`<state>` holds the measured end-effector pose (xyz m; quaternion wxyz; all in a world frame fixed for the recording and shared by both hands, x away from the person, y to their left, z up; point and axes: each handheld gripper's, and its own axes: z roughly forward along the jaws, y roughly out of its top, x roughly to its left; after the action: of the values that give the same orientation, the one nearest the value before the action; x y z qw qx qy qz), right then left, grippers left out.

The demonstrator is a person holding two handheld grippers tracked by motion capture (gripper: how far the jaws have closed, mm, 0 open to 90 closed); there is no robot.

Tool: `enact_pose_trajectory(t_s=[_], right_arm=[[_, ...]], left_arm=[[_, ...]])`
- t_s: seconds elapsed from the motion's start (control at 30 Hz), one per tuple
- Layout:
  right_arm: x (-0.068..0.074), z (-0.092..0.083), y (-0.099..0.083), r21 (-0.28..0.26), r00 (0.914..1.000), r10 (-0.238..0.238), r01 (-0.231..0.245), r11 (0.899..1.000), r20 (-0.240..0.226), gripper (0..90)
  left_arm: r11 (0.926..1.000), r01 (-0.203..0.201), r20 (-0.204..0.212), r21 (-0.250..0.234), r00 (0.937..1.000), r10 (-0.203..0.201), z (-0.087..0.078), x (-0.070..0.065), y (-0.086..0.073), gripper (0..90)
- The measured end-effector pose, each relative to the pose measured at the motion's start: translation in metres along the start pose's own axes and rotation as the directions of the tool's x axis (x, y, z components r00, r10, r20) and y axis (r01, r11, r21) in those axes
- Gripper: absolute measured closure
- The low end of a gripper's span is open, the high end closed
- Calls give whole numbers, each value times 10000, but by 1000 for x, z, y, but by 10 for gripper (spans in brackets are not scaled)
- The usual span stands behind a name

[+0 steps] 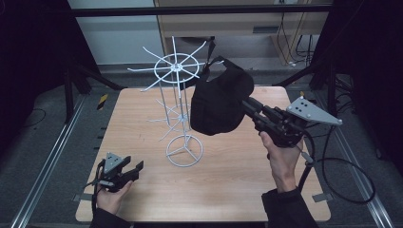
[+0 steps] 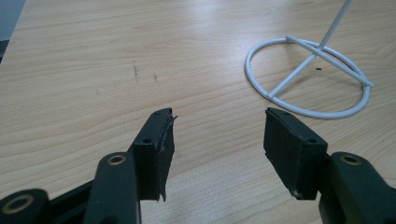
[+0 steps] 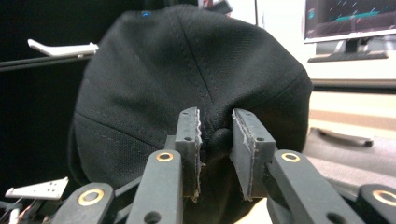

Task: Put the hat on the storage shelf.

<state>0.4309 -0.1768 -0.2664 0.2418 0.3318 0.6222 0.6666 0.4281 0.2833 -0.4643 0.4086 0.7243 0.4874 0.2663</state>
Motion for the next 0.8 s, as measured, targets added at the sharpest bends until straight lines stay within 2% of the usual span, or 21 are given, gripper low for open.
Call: enact_pose_trajectory(t_s=[0.13, 0.2, 0.33, 0.37, 0.4, 0.57, 0.6, 0.67, 0.77, 0.8], right_arm=[[1, 4, -6, 28, 9999, 65, -64, 10000, -123, 708], [2, 5, -6, 41, 10000, -11, 12, 10000, -72, 674], [0, 1, -4, -35, 9996, -150, 151, 9999, 224, 579], [0, 1, -4, -35, 9996, -150, 151, 9999, 224, 579], [-3, -4, -3, -276, 9991, -130, 141, 9995, 407, 520], [-11, -15, -5, -501, 9965, -260, 301, 9983, 794, 443], [-16, -24, -8, -560, 9927, -325, 392, 9977, 1158, 407], [-22, -29, -15, -523, 9882, -352, 434, 9977, 1492, 368], [-34, -33, -39, 198, 9743, -635, 607, 9980, 2160, 299], [-39, -33, -50, 547, 9716, -625, 513, 9972, 2284, 285]], left_arm=[[10000, -22, -8, -15, 10000, 22, 0, 0, 0, 425], [10000, 3, 3, -6, 10000, -3, 0, 0, 0, 424], [10000, -4, 14, -7, 10000, 4, 0, 0, 0, 424], [10000, -1, 12, -5, 10000, 1, 0, 0, 0, 424], [10000, 4, 9, 2, 10000, -4, 0, 0, 0, 423], [10000, -12, 8, -7, 10000, 12, 0, 0, 0, 420], [10000, -4, 14, -8, 10000, 4, 0, 0, 0, 419], [10000, -1, 35, 18, 10000, 1, 1, 0, 0, 416], [10000, -16, 57, 51, 10000, 16, 1, 0, 0, 407], [10000, 5, 63, 58, 10000, -6, 2, 0, -1, 403]])
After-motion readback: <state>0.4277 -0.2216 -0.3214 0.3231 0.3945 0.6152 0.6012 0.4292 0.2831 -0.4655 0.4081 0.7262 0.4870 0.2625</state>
